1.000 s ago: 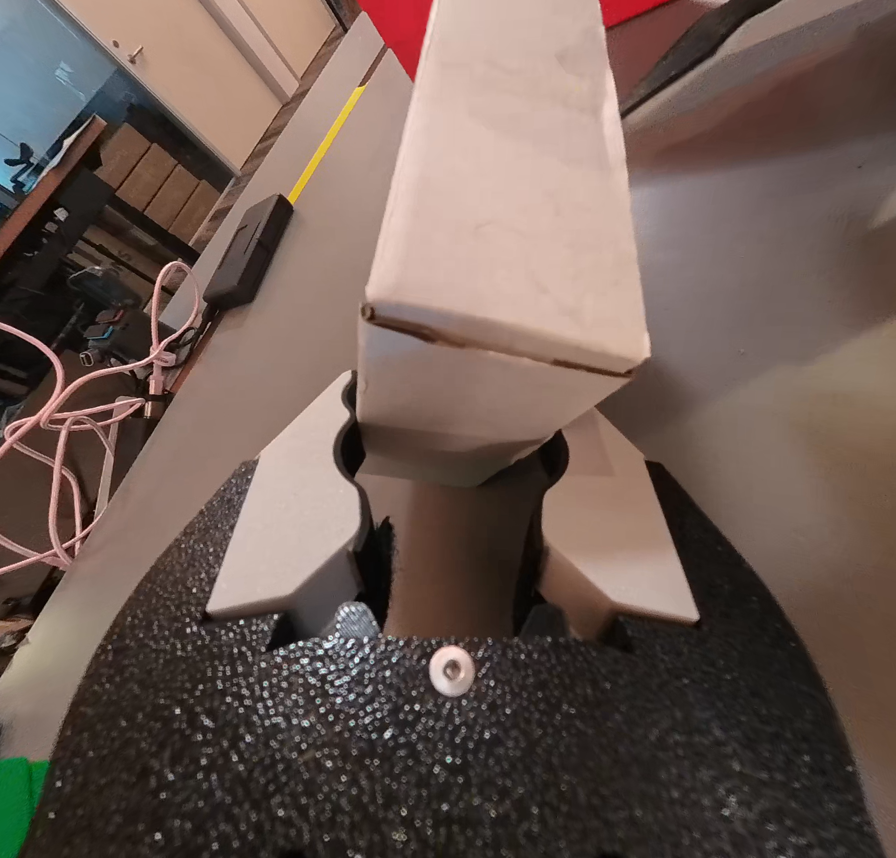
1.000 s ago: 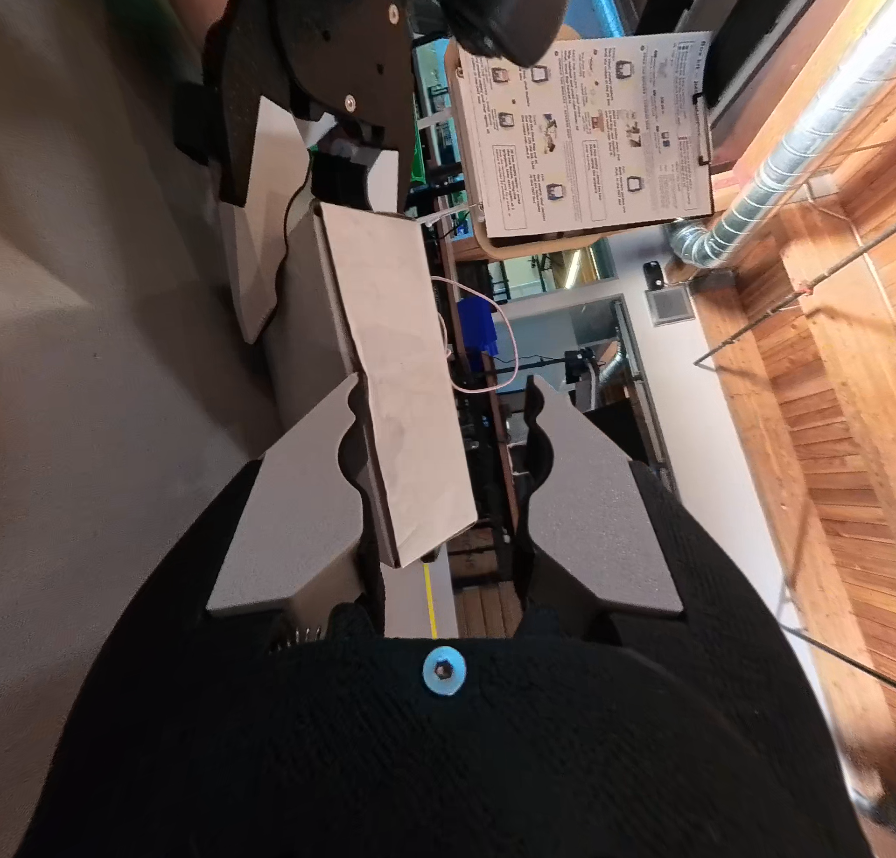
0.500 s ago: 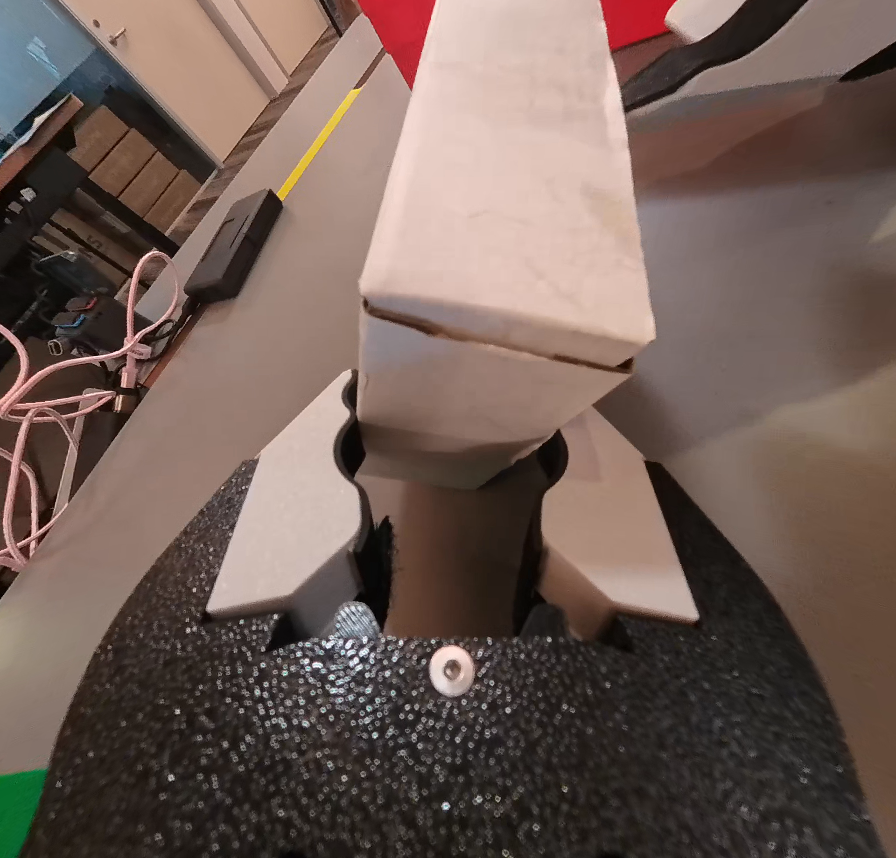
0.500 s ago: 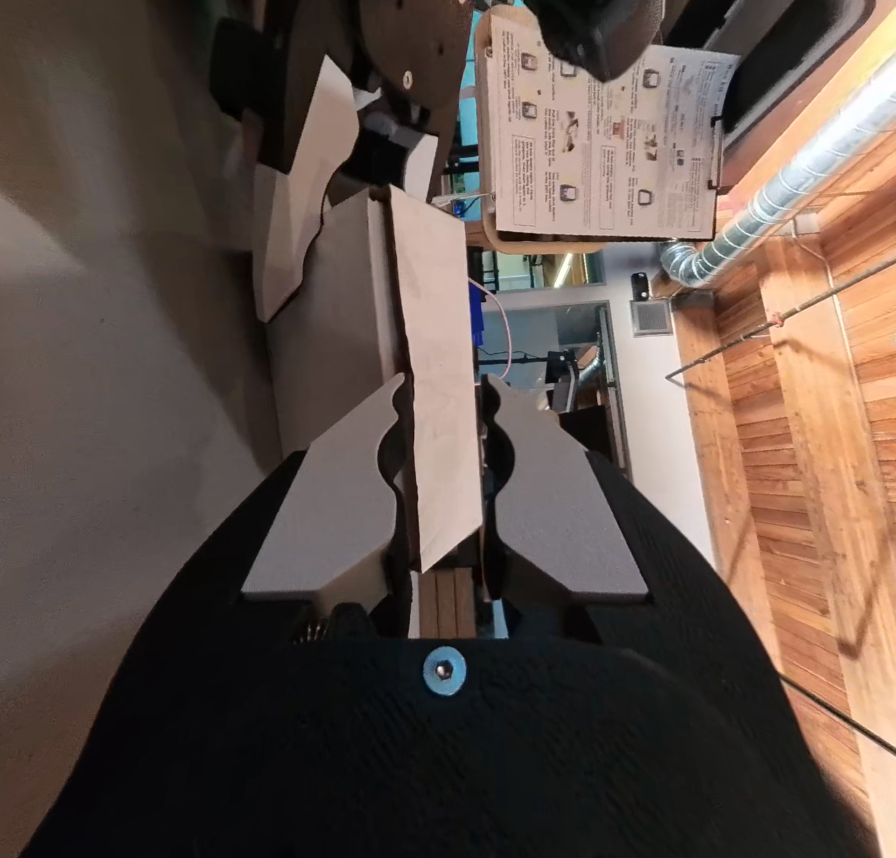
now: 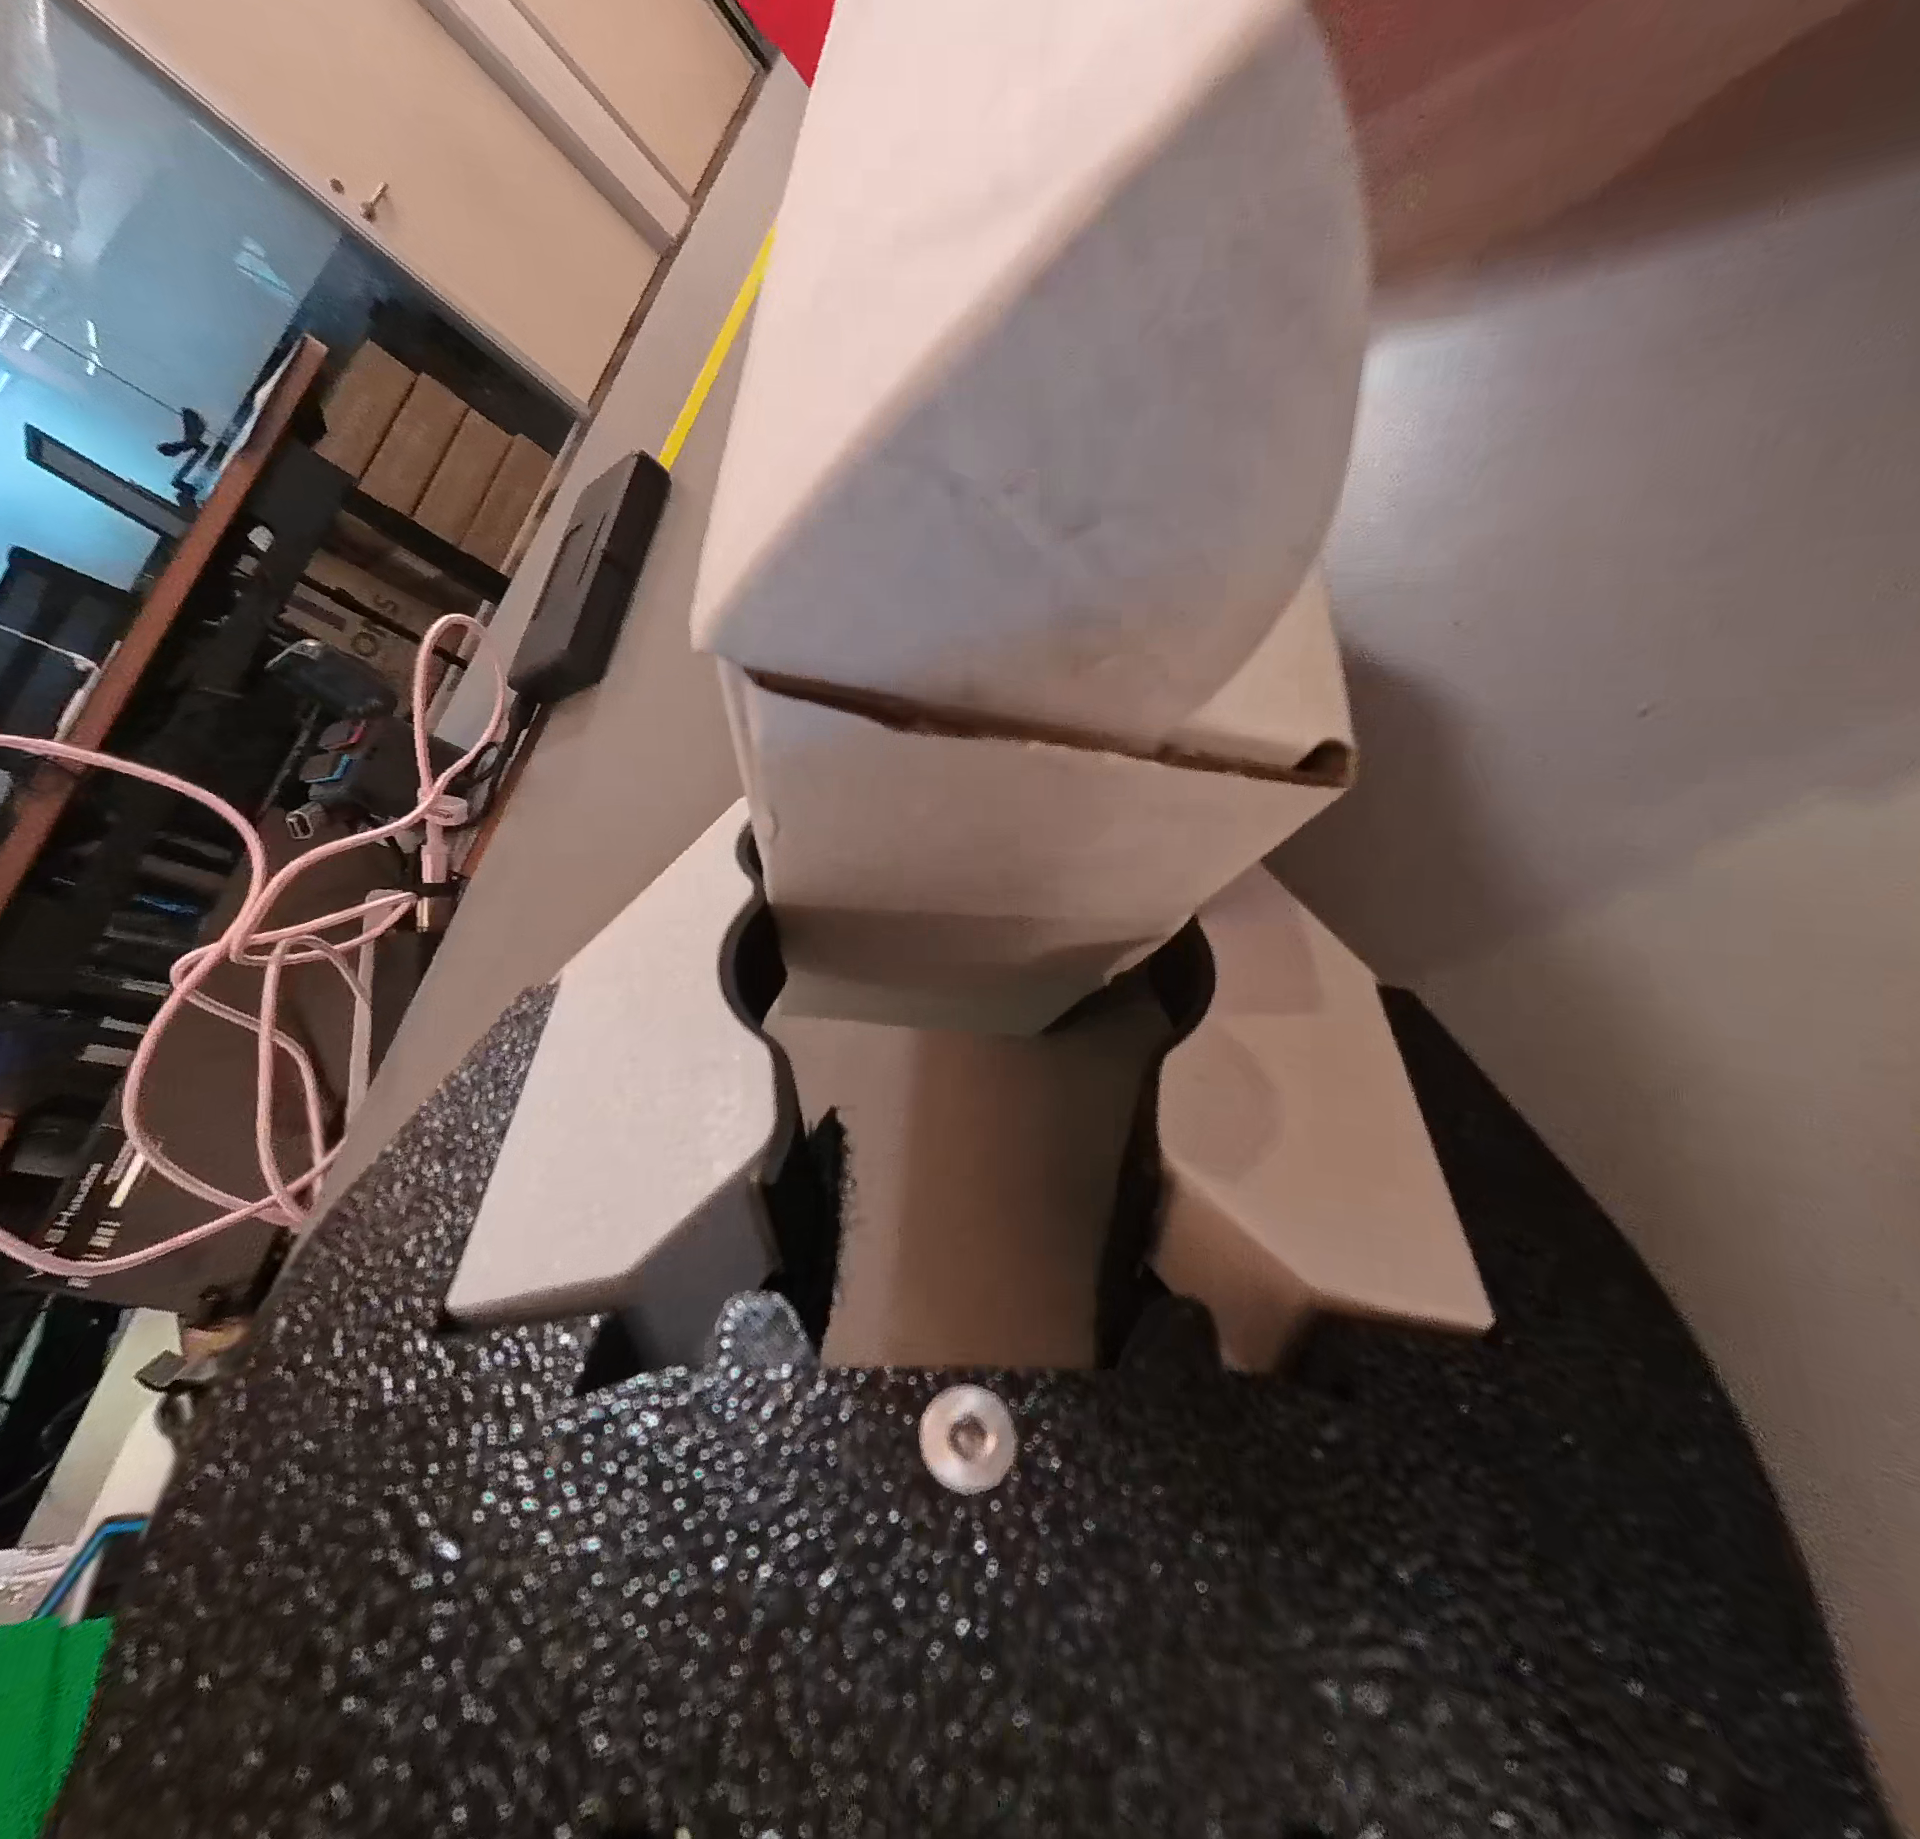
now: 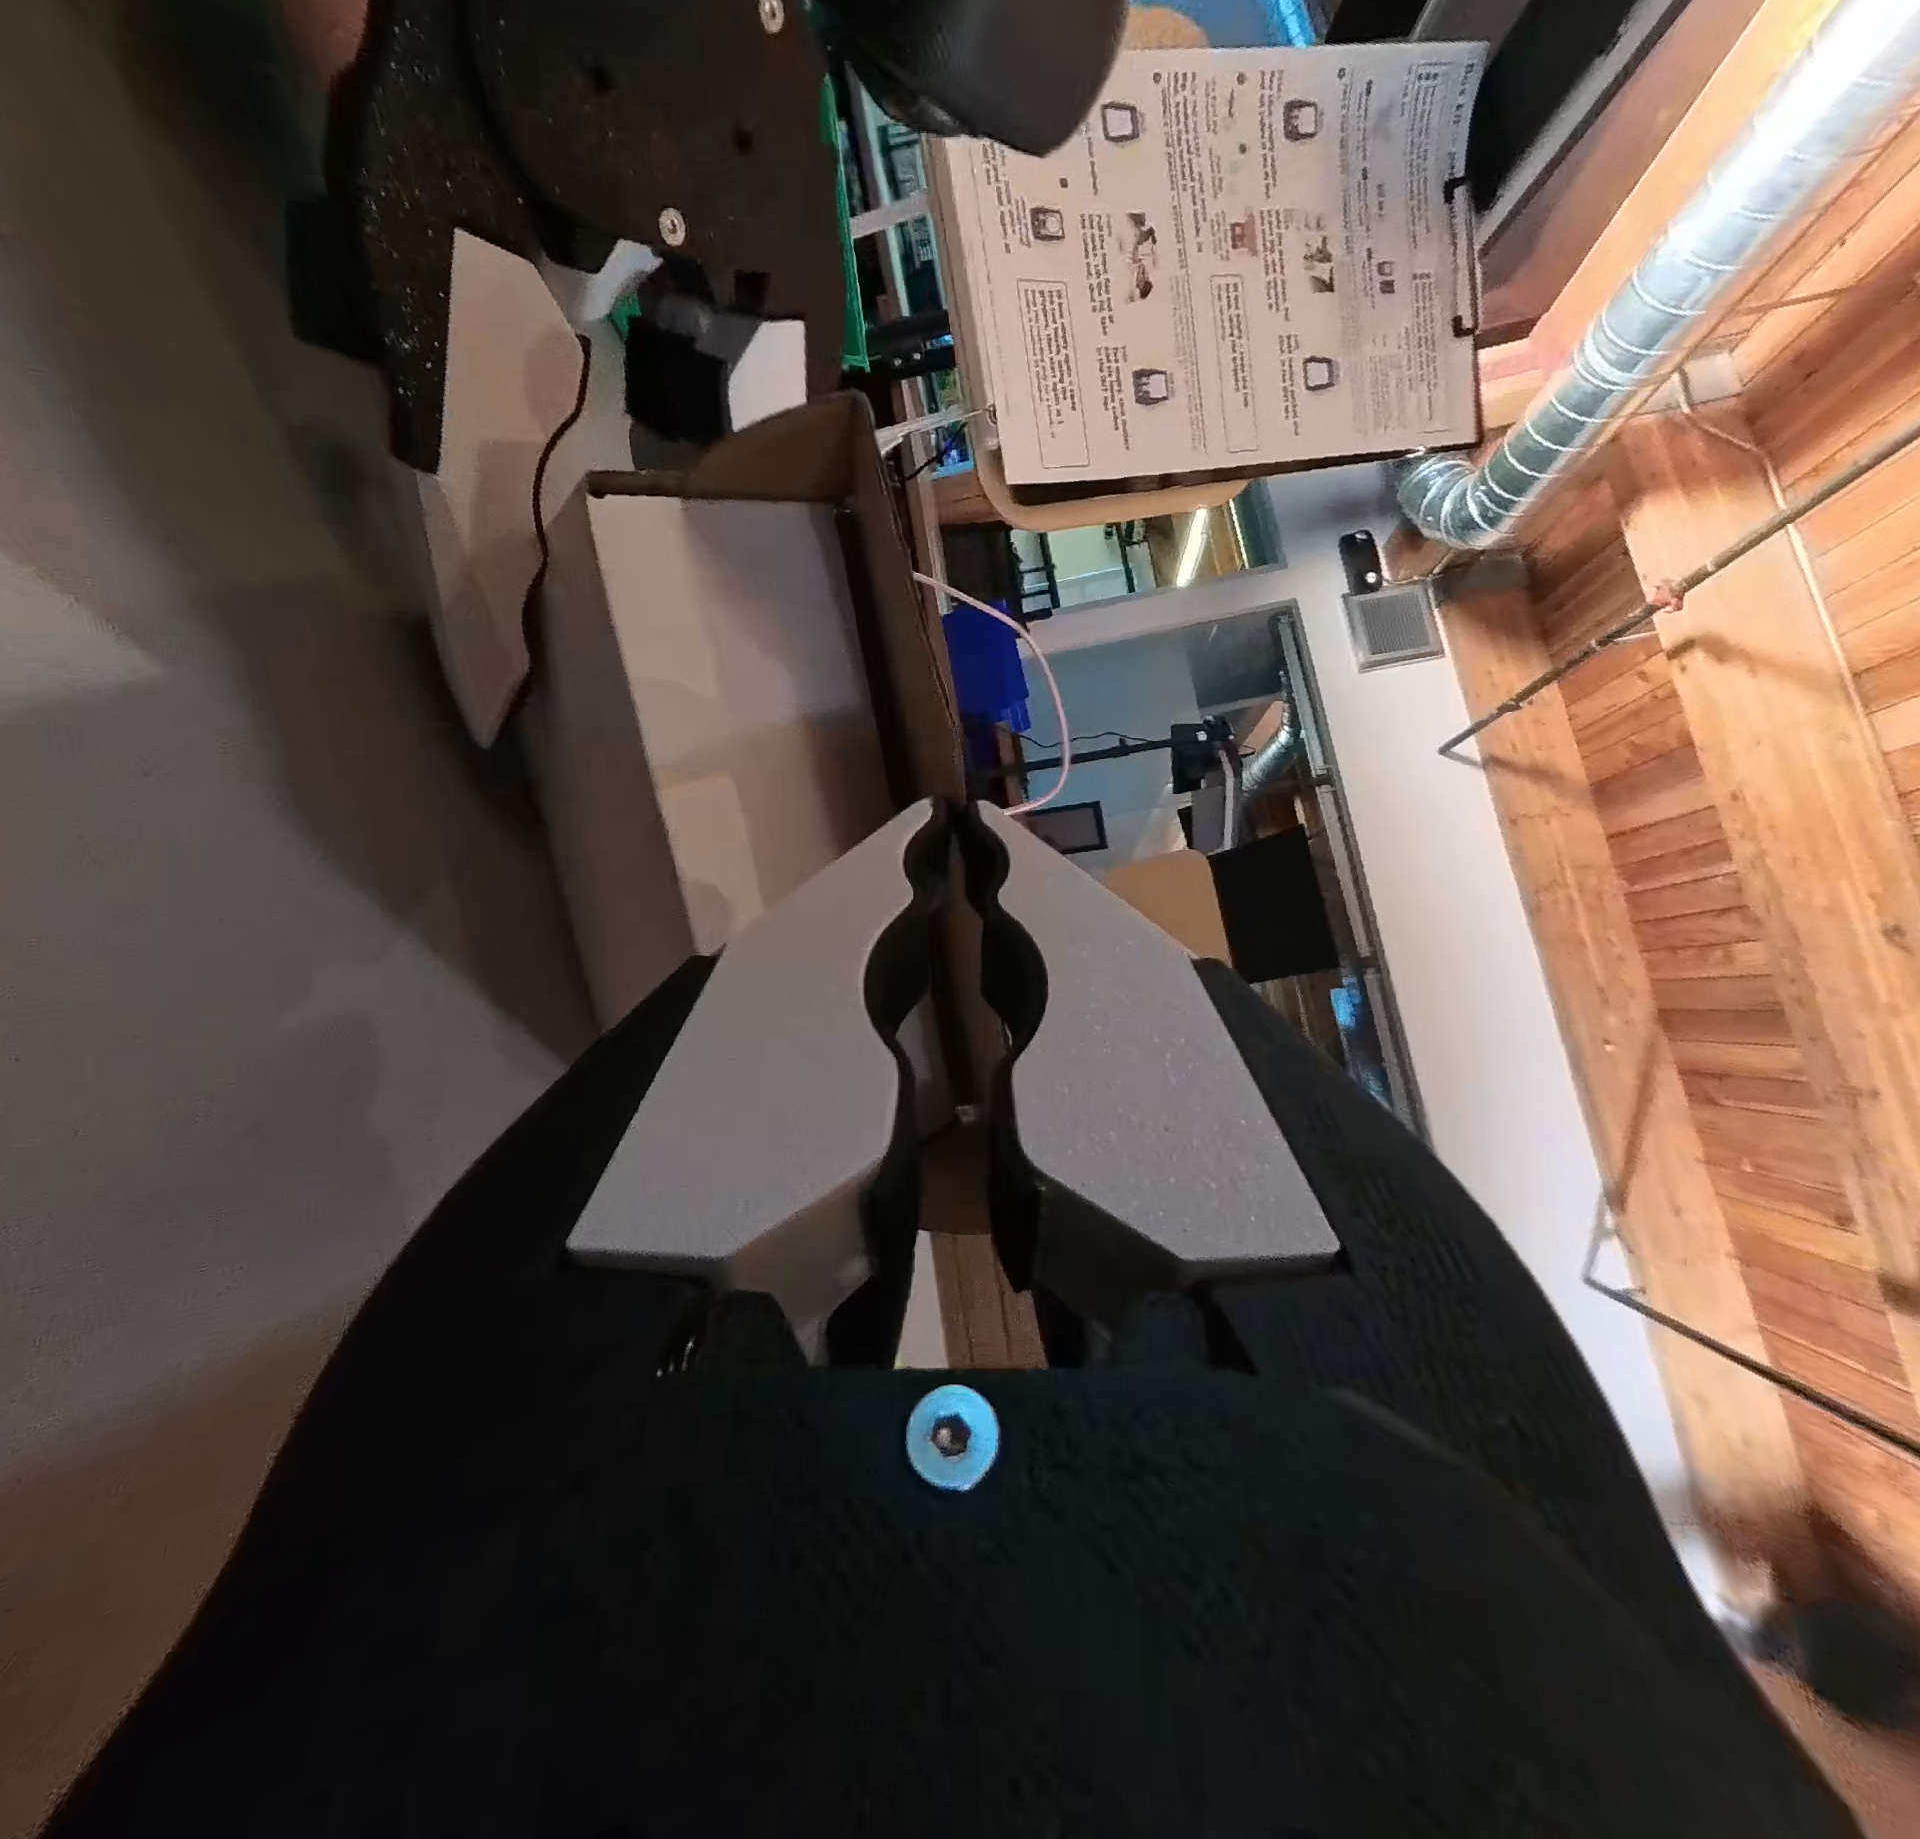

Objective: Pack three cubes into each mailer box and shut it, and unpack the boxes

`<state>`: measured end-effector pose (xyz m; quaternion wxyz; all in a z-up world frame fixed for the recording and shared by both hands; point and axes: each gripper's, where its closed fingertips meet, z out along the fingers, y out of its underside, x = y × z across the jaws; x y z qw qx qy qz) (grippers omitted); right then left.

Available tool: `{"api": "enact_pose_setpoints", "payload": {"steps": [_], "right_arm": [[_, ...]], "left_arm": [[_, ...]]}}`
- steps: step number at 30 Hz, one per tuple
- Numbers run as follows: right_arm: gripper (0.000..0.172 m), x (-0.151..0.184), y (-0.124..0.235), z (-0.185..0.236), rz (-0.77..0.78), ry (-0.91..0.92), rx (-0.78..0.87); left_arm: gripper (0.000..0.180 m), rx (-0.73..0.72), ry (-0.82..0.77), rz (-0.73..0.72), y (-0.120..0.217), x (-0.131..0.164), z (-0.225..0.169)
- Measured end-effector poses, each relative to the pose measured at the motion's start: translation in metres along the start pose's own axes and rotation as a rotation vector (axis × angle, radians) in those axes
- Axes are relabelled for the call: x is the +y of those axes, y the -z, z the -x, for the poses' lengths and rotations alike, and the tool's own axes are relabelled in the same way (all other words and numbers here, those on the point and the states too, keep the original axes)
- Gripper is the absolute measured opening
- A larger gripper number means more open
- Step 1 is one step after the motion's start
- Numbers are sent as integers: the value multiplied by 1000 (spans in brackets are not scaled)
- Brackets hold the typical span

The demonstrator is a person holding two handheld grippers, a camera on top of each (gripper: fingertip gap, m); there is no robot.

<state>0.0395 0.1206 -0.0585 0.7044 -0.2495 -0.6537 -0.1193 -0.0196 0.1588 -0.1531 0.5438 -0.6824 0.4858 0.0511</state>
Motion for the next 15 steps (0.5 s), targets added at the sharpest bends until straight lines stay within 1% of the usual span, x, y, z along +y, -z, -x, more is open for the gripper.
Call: {"api": "enact_pose_setpoints", "payload": {"steps": [8, 12, 15], "right_arm": [[1, -1, 0, -2, -4, 3, 20], [0, 2, 0, -1, 1, -56, -7], [0, 12, -2, 2, 38, -70, -32]], "left_arm": [[68, -52, -125, 10, 1, 3, 3], [66, -111, -240, 38, 1, 6, 8], [66, -109, -240, 8, 2, 4, 6]]}}
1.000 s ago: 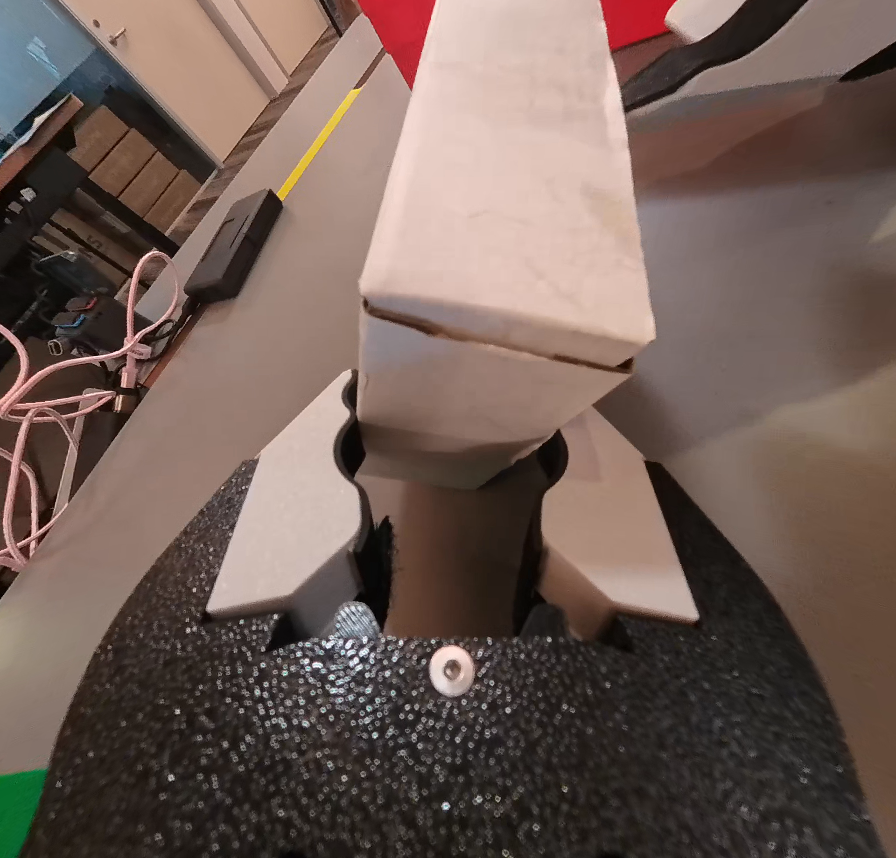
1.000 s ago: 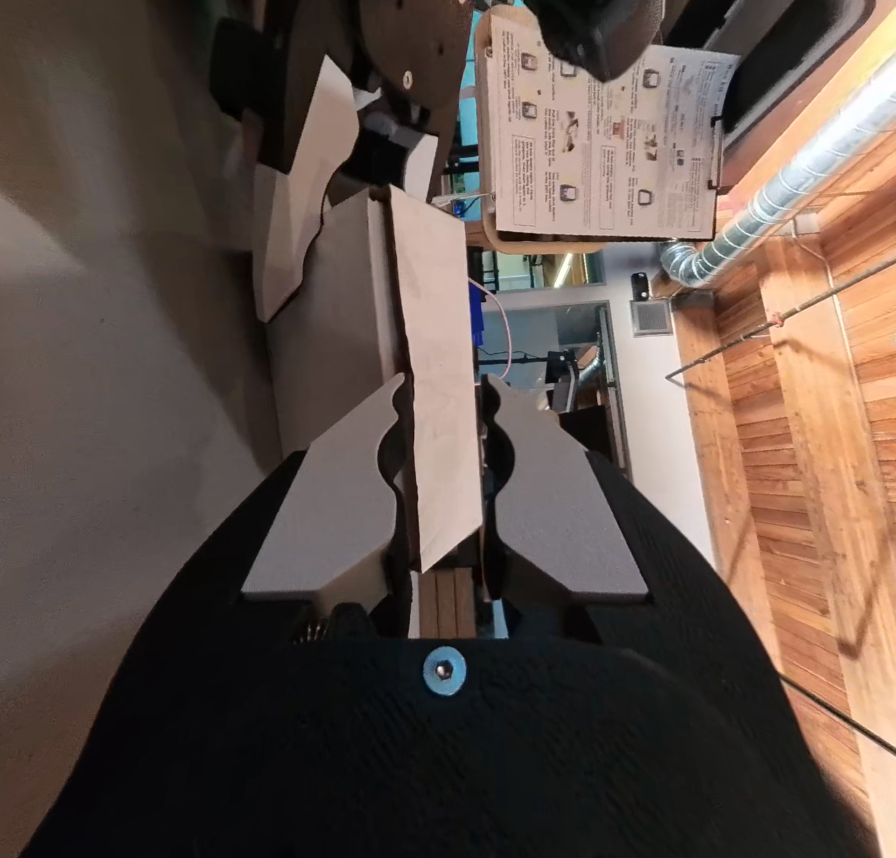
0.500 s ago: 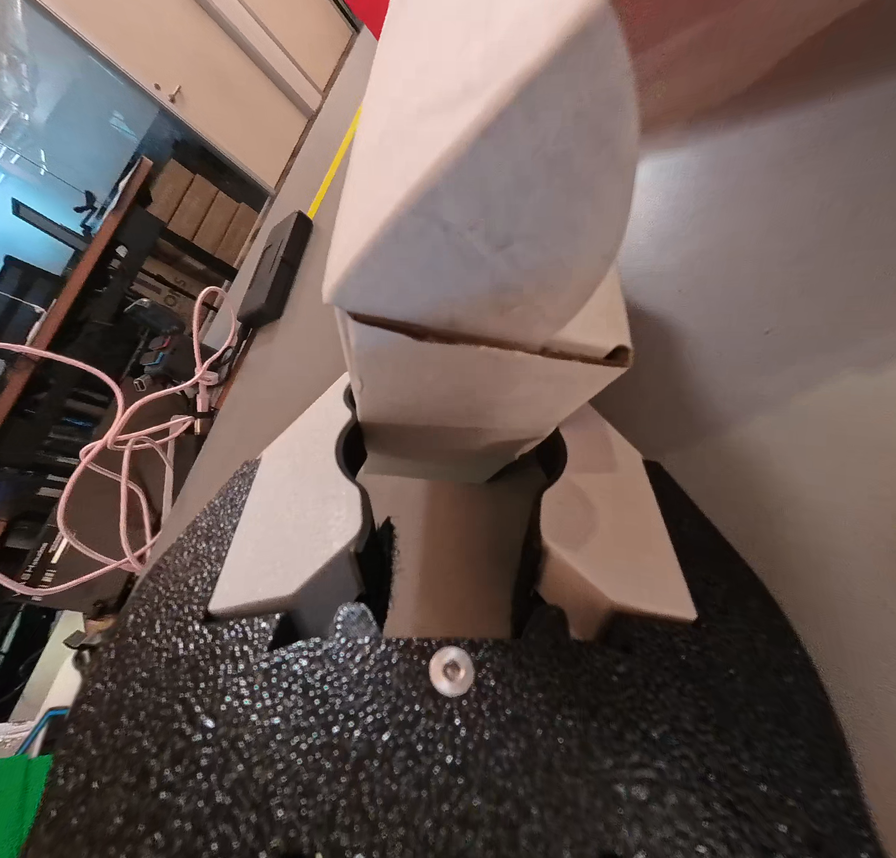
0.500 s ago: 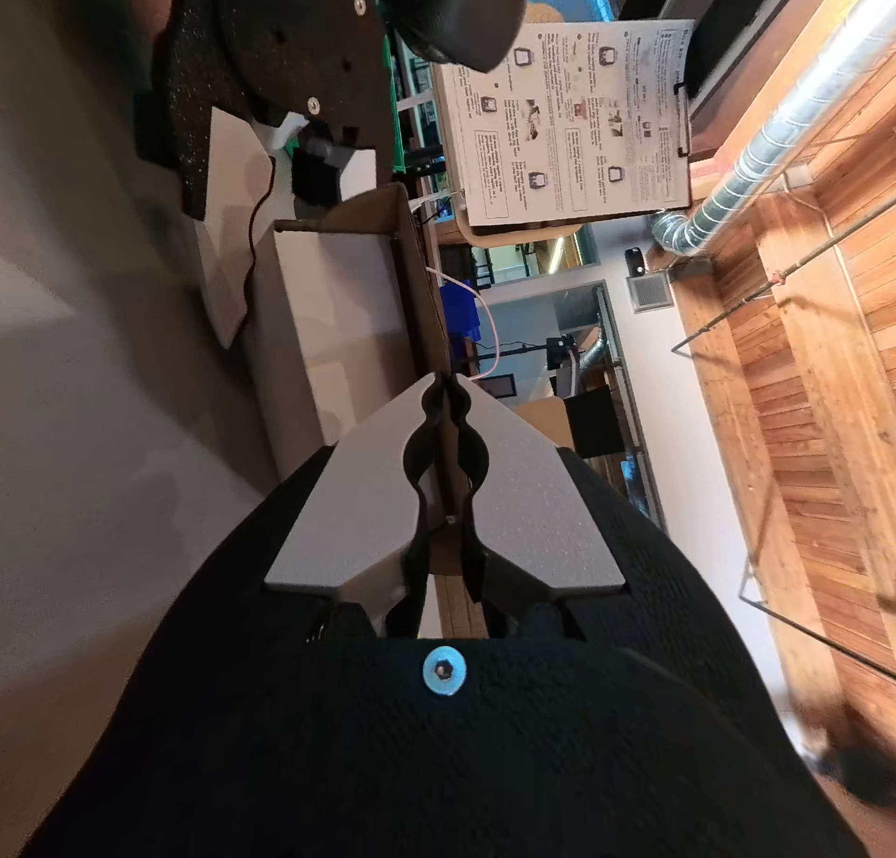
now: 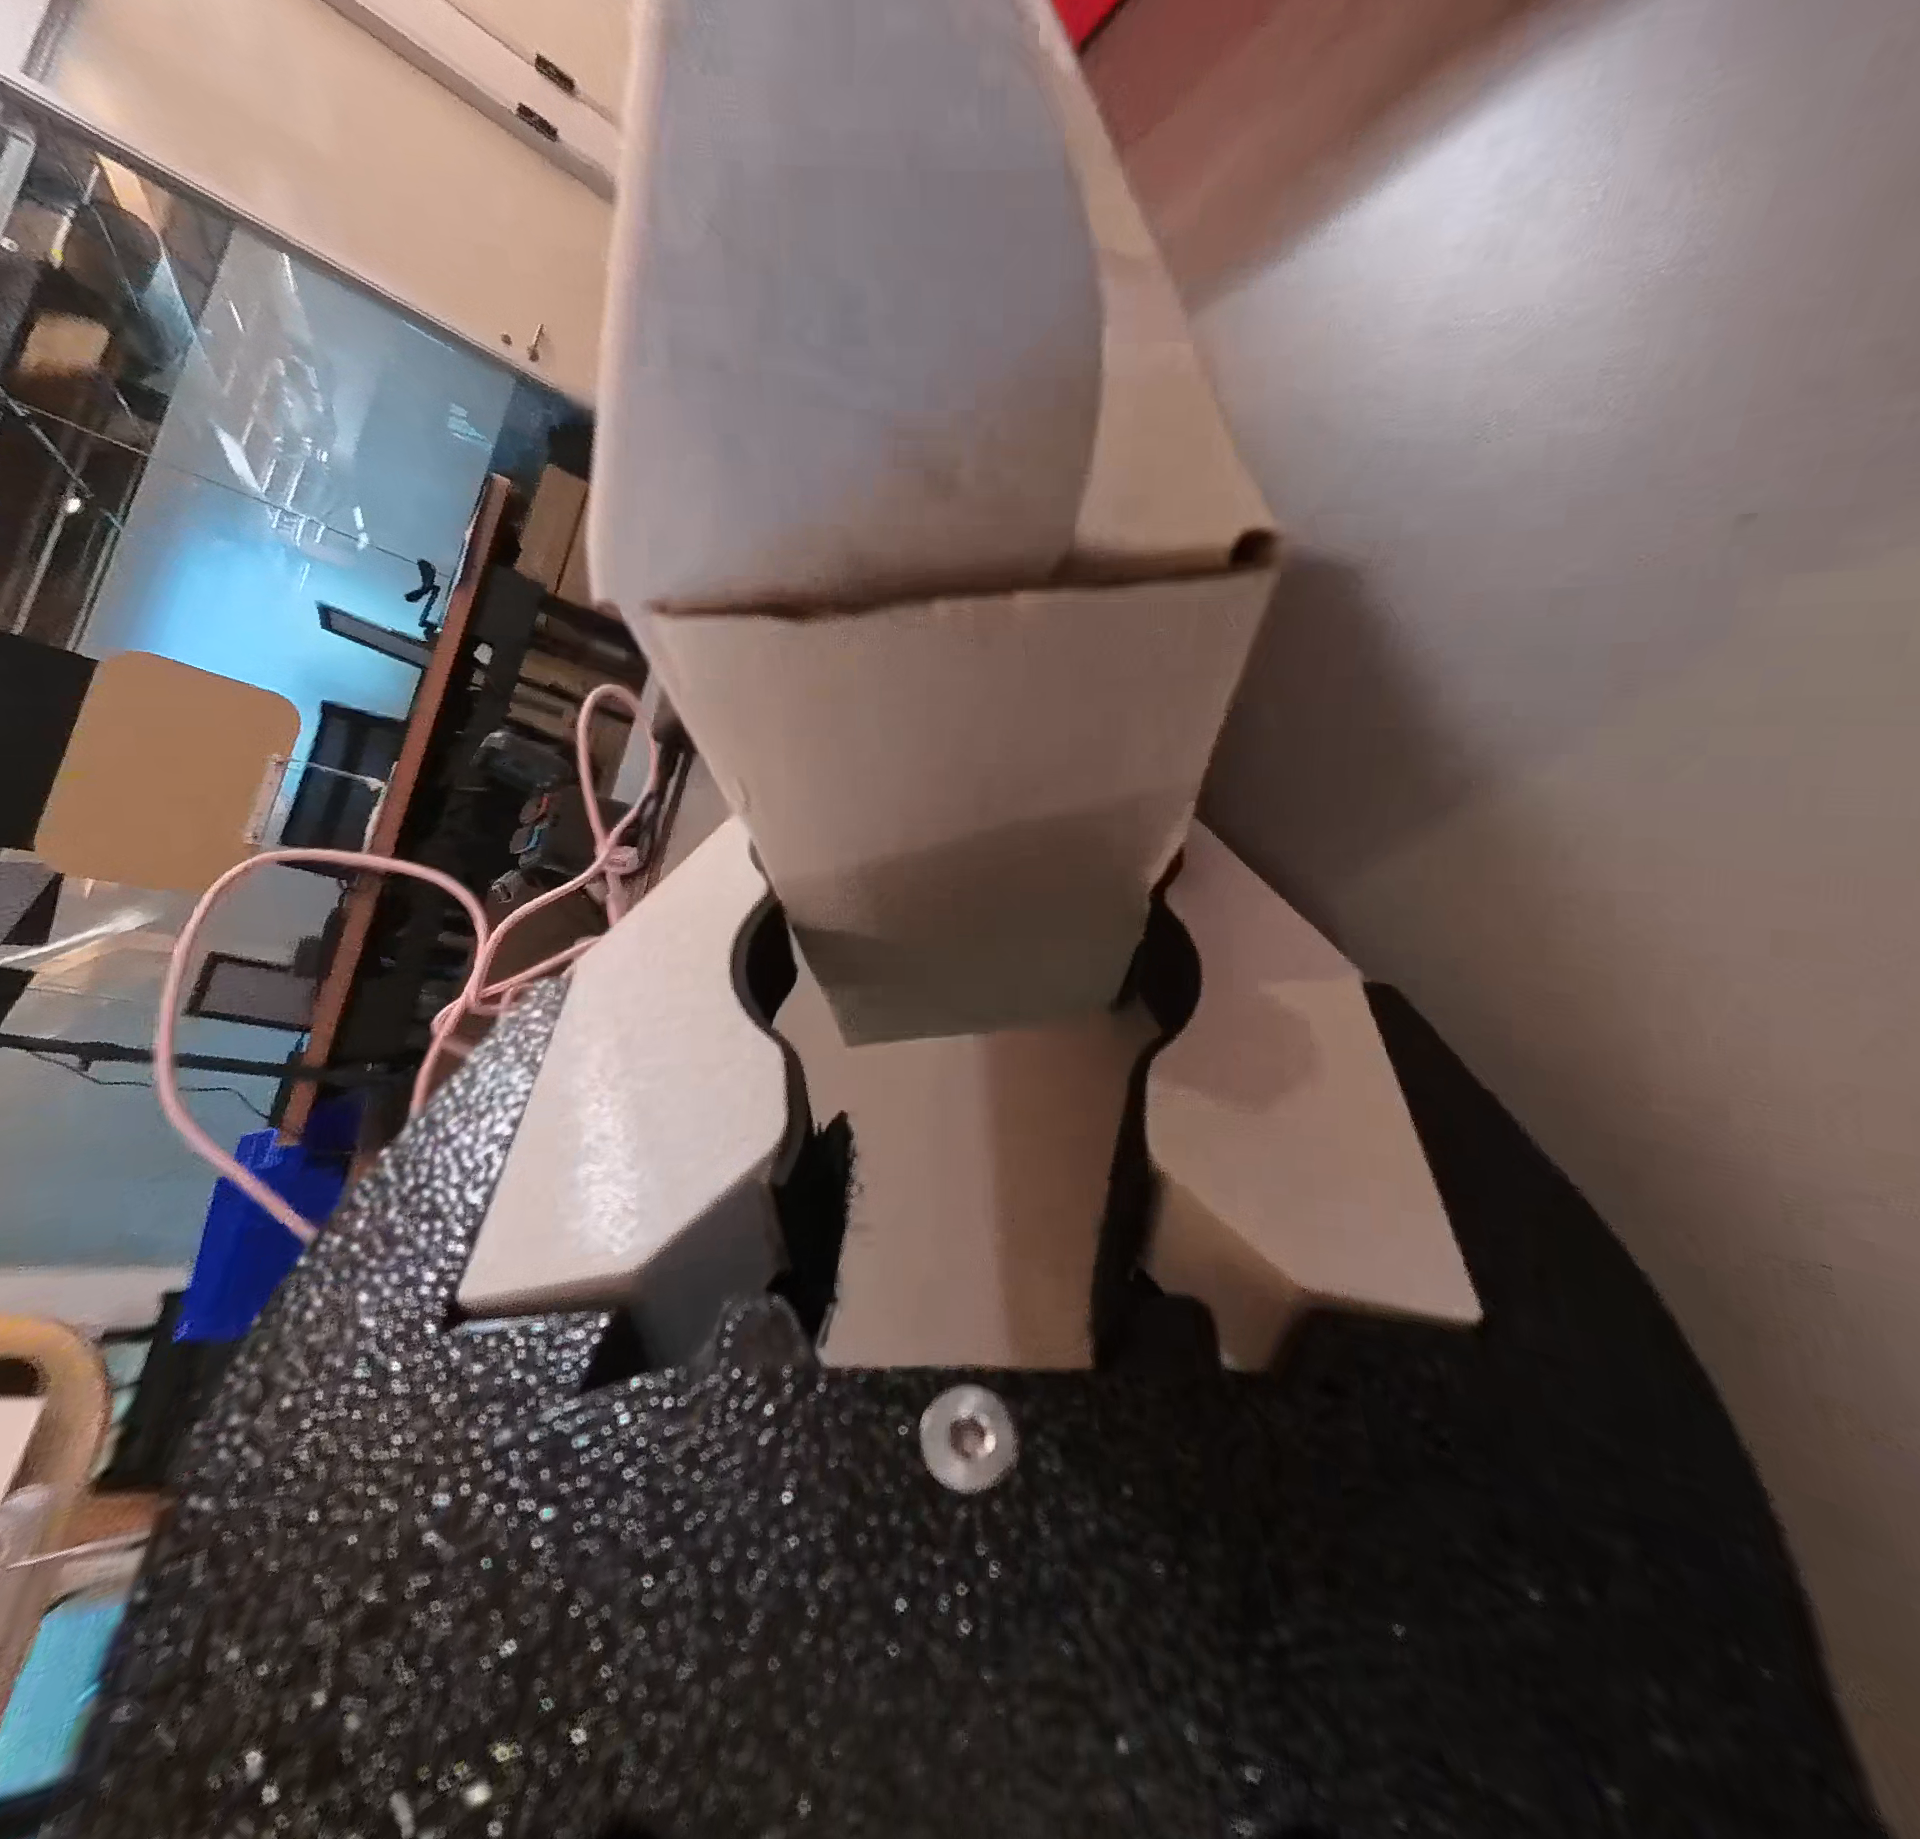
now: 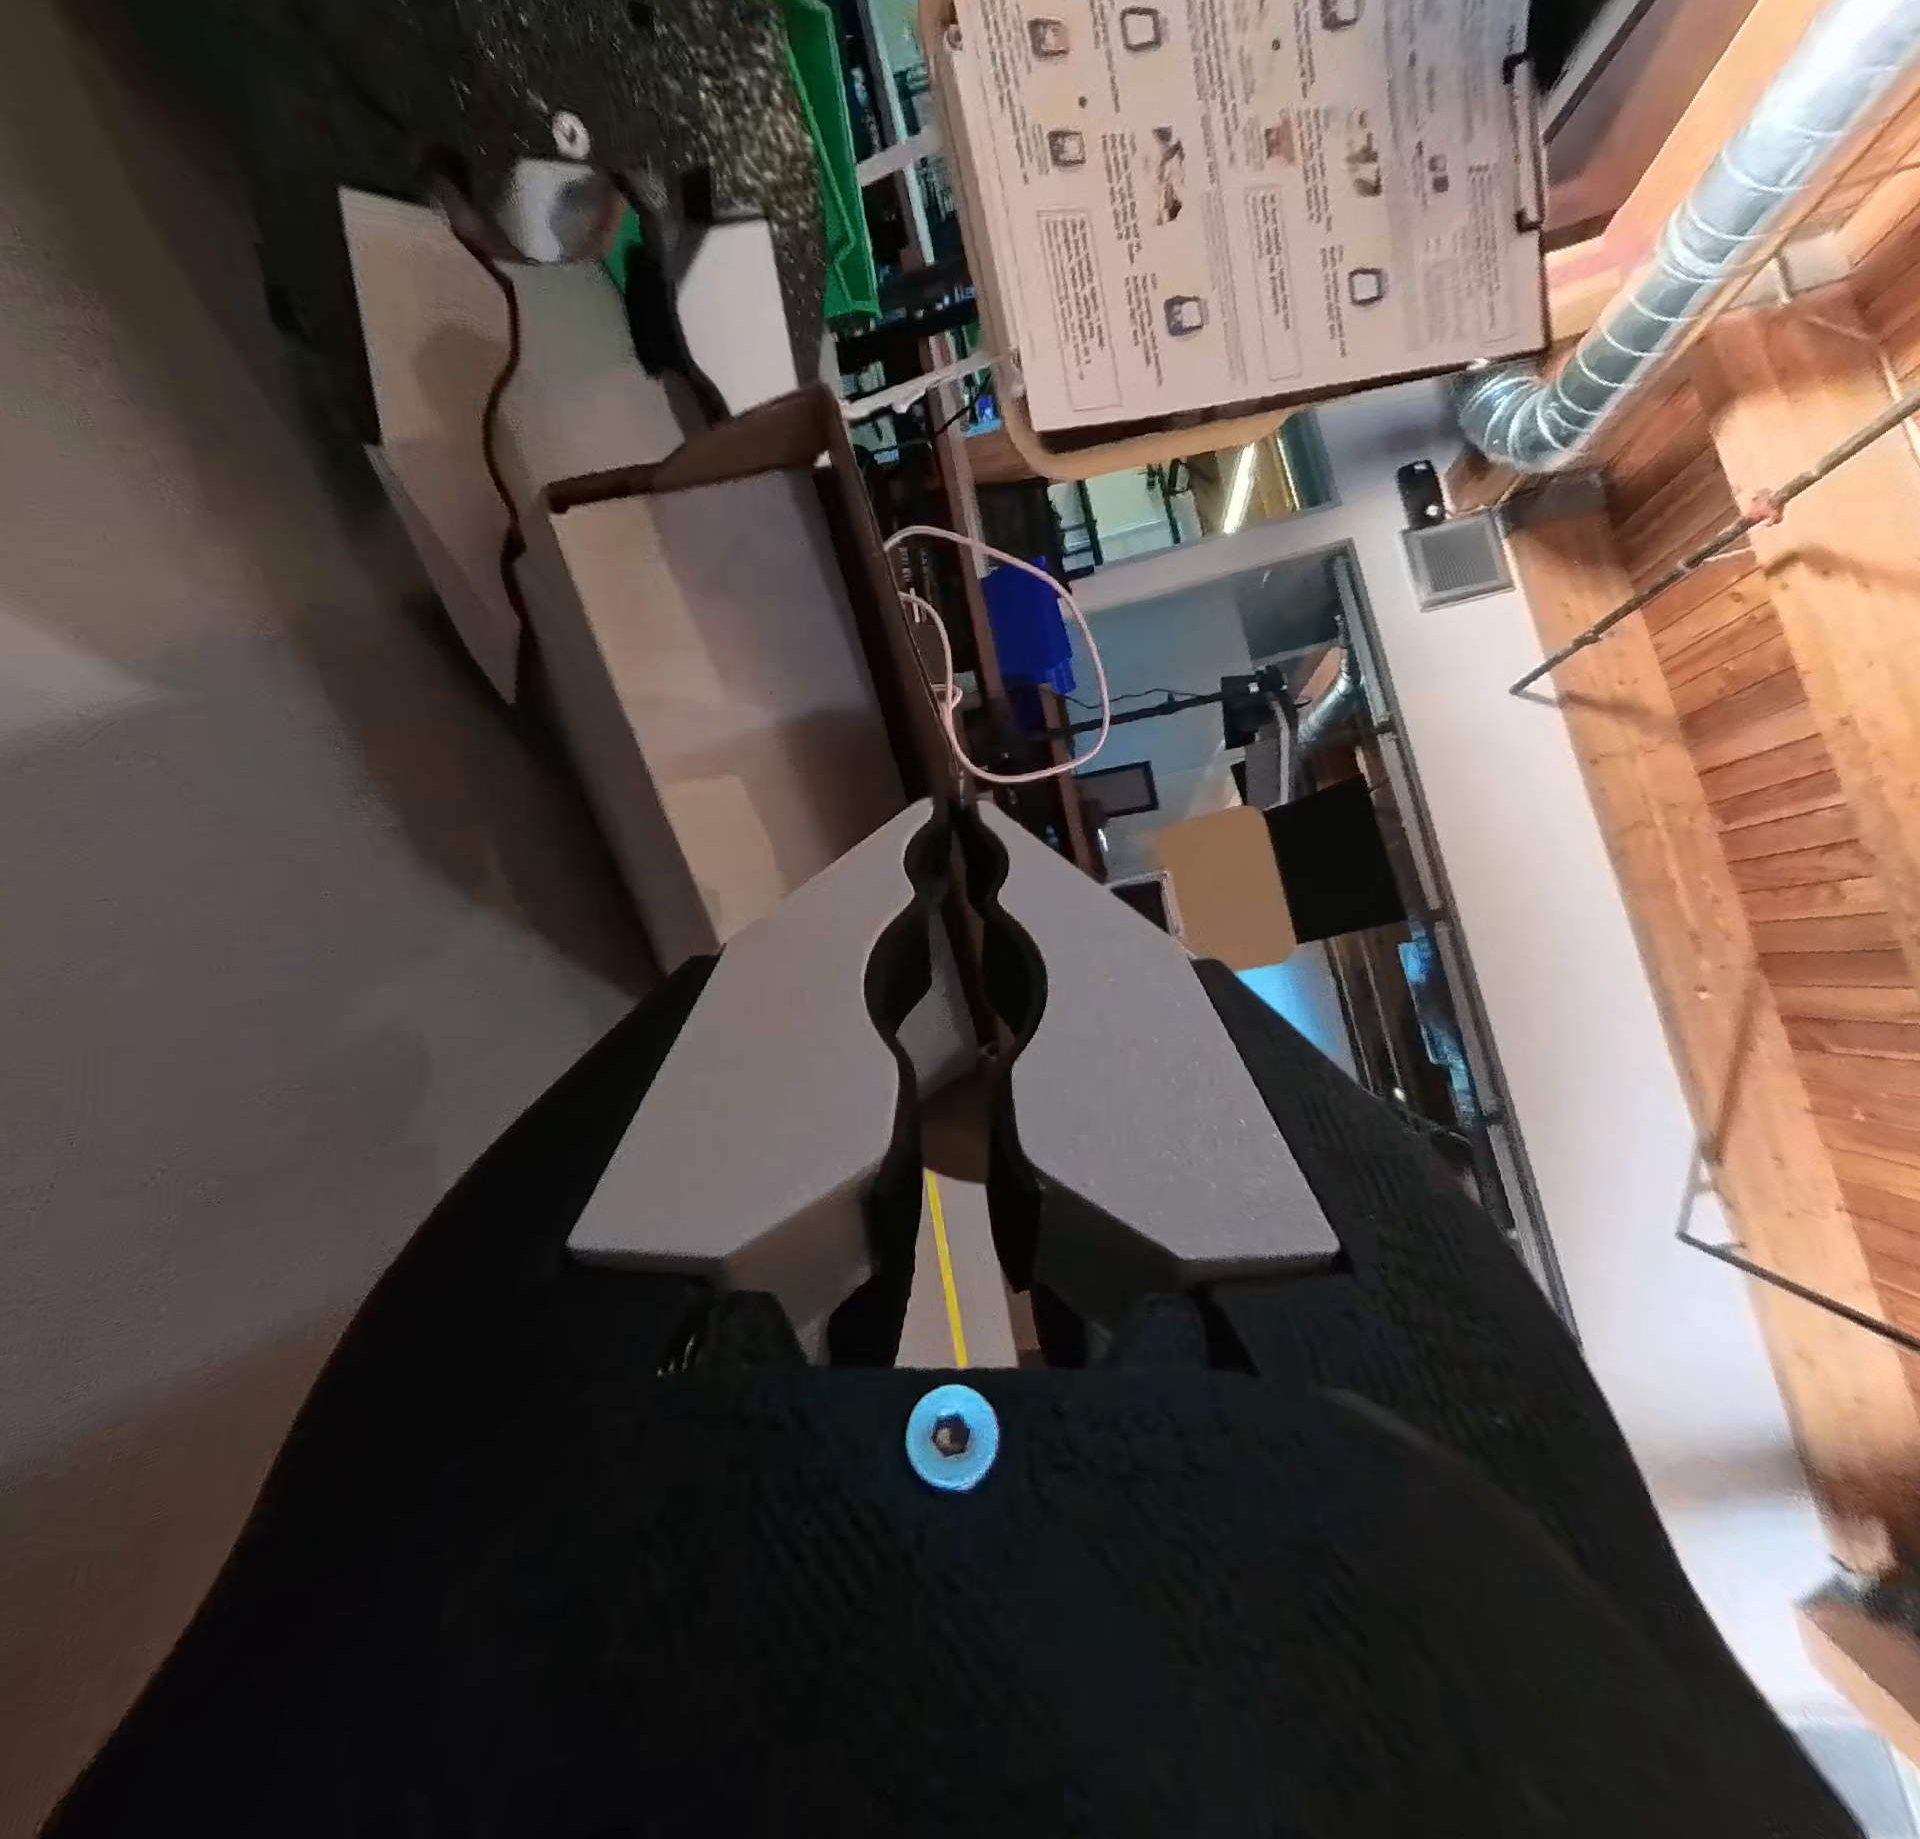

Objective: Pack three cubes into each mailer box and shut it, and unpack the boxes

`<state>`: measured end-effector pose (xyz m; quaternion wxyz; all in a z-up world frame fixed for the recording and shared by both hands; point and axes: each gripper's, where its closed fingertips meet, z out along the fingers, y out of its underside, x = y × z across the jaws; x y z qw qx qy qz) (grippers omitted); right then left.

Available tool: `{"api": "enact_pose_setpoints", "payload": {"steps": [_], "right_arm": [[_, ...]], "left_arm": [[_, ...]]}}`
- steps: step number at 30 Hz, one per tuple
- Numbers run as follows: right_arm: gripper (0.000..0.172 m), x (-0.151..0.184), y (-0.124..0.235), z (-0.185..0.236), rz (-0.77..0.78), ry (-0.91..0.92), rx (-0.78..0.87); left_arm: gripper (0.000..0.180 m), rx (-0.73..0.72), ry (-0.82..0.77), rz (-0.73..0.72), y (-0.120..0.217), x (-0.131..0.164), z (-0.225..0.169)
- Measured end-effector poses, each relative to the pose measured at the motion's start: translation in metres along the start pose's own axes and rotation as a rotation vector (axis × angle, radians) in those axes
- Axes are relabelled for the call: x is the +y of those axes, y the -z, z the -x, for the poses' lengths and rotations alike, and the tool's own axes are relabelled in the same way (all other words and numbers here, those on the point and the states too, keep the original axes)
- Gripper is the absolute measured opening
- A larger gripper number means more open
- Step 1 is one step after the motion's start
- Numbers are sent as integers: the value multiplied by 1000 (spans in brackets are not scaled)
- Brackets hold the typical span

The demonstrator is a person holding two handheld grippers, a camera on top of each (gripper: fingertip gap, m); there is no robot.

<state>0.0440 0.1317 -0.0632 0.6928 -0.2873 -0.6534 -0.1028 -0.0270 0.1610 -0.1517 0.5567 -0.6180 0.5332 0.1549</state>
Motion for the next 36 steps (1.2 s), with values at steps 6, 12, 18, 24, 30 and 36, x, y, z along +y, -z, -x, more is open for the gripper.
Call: {"api": "enact_pose_setpoints", "payload": {"steps": [6, 12, 18, 24, 30, 36], "right_arm": [[0, 2, -1, -6, 23, -11, 31], [0, 5, -4, -3, 45, 8, 28], [0, -2, -7, 5, 35, 50, 18], [0, -3, -9, 7, 26, 47, 15], [6, -35, 9, -4, -183, 14, 84], [0, -22, -11, 21, -23, 151, 14]], "left_arm": [[126, 65, 78, -96, 14, -21, -1], [115, 22, 117, -292, 37, -66, 11], [45, -152, 3, -413, 55, -87, 26], [22, -278, -186, -252, 42, -71, 30], [20, -291, -135, -193, 39, -66, 38], [18, -287, -35, -155, 38, -61, 45]]}}
